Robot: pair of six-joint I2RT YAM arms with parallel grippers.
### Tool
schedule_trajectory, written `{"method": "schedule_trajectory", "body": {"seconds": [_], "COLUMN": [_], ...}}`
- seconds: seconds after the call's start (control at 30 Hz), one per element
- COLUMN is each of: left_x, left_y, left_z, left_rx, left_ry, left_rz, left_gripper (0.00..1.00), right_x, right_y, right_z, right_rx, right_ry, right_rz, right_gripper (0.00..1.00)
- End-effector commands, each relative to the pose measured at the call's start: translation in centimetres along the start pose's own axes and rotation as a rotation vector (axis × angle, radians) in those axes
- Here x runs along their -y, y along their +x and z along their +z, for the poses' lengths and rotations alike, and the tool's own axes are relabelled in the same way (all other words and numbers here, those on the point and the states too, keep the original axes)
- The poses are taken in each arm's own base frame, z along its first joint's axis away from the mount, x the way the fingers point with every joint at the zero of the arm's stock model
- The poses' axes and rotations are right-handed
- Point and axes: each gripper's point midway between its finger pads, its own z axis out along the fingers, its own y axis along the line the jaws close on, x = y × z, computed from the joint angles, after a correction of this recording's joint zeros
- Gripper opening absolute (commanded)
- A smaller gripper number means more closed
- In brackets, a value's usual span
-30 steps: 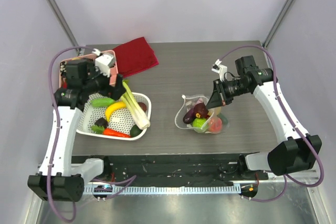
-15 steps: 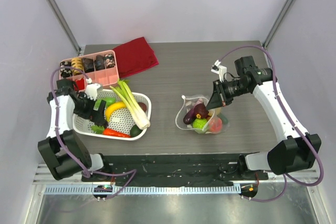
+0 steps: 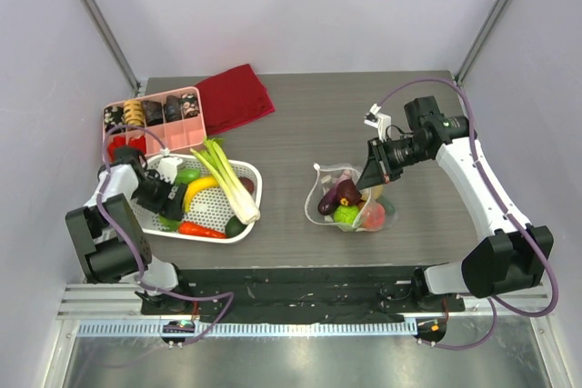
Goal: Place the food in the zip-top bag and seal the zipper
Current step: Pick up the fake fruit from the bin, then place the fake fruit in the zipper food storage bag.
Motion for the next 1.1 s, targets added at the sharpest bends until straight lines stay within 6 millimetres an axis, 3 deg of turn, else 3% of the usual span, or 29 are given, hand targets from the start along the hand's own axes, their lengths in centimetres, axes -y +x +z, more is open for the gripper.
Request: {"method": "schedule_trajectory", "body": {"seconds": [0.0, 0.13, 0.17, 0.2, 0.27, 0.33, 0.37, 0.47, 0.5, 0.57, 0.6, 0.67, 0.7, 0.77, 0.8, 0.9, 0.93, 1.0, 1.03, 1.07], "left_x": [-1.3, -0.1, -0.2, 0.6, 0.9, 1.9, 3.4, 7.6, 10.9, 15.3, 19.5, 23.4, 27.5, 31.3, 34.2, 38.0, 39.9, 41.2, 41.6, 41.7], "left_y": [-2.0, -3.8, -5.5, -5.8, -8.4, -9.9, -12.0, -15.5, -17.2, -20.3, -21.2, -23.3, -23.4, -24.1, -23.8, -24.3, -24.0, -24.5, -24.6, -24.9], "left_z": [-0.7, -4.1, -6.0, -7.0, -10.0, -11.5, -12.8, -15.3, -15.7, -16.9, -16.9, -17.5, -16.7, -16.2, -14.6, -12.8, -11.0, -9.8, -7.7, -7.1], "left_rx": [0.062, 0.108, 0.166, 0.173, 0.269, 0.312, 0.361, 0.456, 0.497, 0.581, 0.603, 0.673, 0.658, 0.677, 0.639, 0.627, 0.587, 0.582, 0.546, 0.541], "left_ry": [-0.049, -0.030, -0.052, -0.034, -0.070, -0.068, -0.050, 0.029, 0.095, 0.164, 0.236, 0.293, 0.355, 0.407, 0.454, 0.478, 0.482, 0.477, 0.462, 0.451], "left_rz": [0.041, 0.044, 0.065, 0.069, 0.115, 0.140, 0.198, 0.242, 0.310, 0.358, 0.450, 0.492, 0.572, 0.656, 0.711, 0.802, 0.843, 0.871, 0.871, 0.859], "left_gripper": [0.71, 0.53, 0.50, 0.47, 0.45, 0.42, 0.42, 0.42, 0.43, 0.43, 0.45, 0.48, 0.48, 0.50, 0.50, 0.51, 0.52, 0.54, 0.54, 0.54], "right_x": [-0.3, -0.3, -0.3, -0.3, -0.3, -0.1, -0.2, -0.3, -0.3, -0.4, -0.4, -0.6, -0.6, -0.7, -0.7, -0.7, -0.7, -0.7, -0.8, -1.0], "right_y": [-1.2, -1.1, -1.0, -1.0, -1.0, -1.0, -1.0, -1.3, -1.3, -1.4, -1.4, -1.4, -1.5, -1.3, -1.2, -1.1, -1.0, -1.0, -0.9, -0.8], "right_z": [-0.4, -0.5, -0.4, -0.4, -0.3, -0.1, -0.1, -0.1, -0.1, -0.1, -0.1, -0.1, -0.2, -0.3, -0.2, -0.4, -0.4, -0.6, -0.6, -0.6], "right_rx": [0.024, 0.025, 0.024, 0.023, 0.023, 0.023, 0.022, 0.026, 0.026, 0.027, 0.027, 0.023, 0.024, 0.025, 0.020, 0.016, 0.013, 0.017, 0.017, 0.017], "right_ry": [0.009, 0.008, 0.006, 0.006, 0.001, 0.001, 0.000, -0.005, -0.005, -0.005, -0.004, 0.000, 0.002, 0.008, 0.007, 0.015, 0.018, 0.020, 0.018, 0.016], "right_rz": [-0.043, -0.043, -0.041, -0.040, -0.041, -0.043, -0.044, -0.053, -0.054, -0.065, -0.069, -0.082, -0.087, -0.096, -0.093, -0.103, -0.101, -0.112, -0.116, -0.121], "right_gripper": [0.01, 0.01, 0.01, 0.01, 0.01, 0.01, 0.01, 0.01, 0.01, 0.01, 0.01, 0.01, 0.01, 0.01, 0.01, 0.01, 0.01, 0.01, 0.01, 0.01]}}
